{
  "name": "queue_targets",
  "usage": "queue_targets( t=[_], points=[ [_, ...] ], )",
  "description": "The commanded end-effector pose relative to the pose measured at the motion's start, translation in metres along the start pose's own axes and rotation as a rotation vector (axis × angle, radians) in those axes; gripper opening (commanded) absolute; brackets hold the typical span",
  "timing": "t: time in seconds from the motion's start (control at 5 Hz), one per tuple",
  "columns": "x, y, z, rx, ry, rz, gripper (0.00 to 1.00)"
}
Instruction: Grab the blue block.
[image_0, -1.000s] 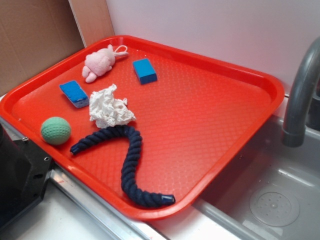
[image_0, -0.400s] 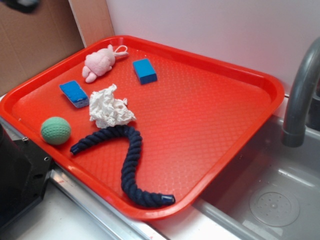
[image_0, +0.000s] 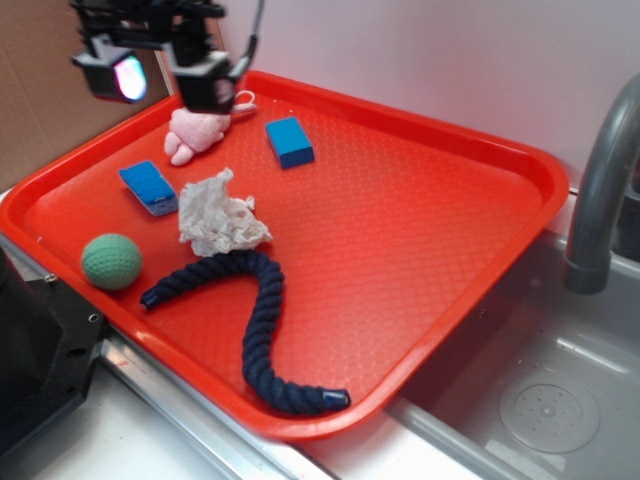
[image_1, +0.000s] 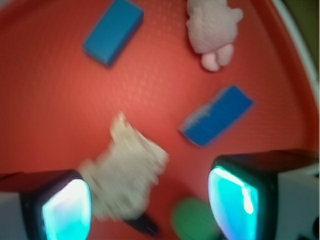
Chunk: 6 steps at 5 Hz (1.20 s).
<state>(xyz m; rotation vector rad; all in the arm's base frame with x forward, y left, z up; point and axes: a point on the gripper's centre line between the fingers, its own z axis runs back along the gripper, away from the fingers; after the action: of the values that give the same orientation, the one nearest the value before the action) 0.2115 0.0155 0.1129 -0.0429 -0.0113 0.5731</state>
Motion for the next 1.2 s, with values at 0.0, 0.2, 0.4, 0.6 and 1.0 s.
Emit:
queue_targets(
  t=[0.0,0.2,0.4,0.6,1.0],
  points=[
    [0.065,0.0,0.0,-0.171,-0.153,0.352,1.0],
    [0.088,-0.005,-0.014,-0.175,-0.187,0.384,1.0],
    [0.097,-0.011,-0.029,-0.159,-0.19,0.387,1.0],
    [0.099,-0.018,-0.057,-0.063,-0.189,0.357,1.0],
    [0.098,-0.027,-0.091,0.008,-0.15,0.334,0.0]
  ],
)
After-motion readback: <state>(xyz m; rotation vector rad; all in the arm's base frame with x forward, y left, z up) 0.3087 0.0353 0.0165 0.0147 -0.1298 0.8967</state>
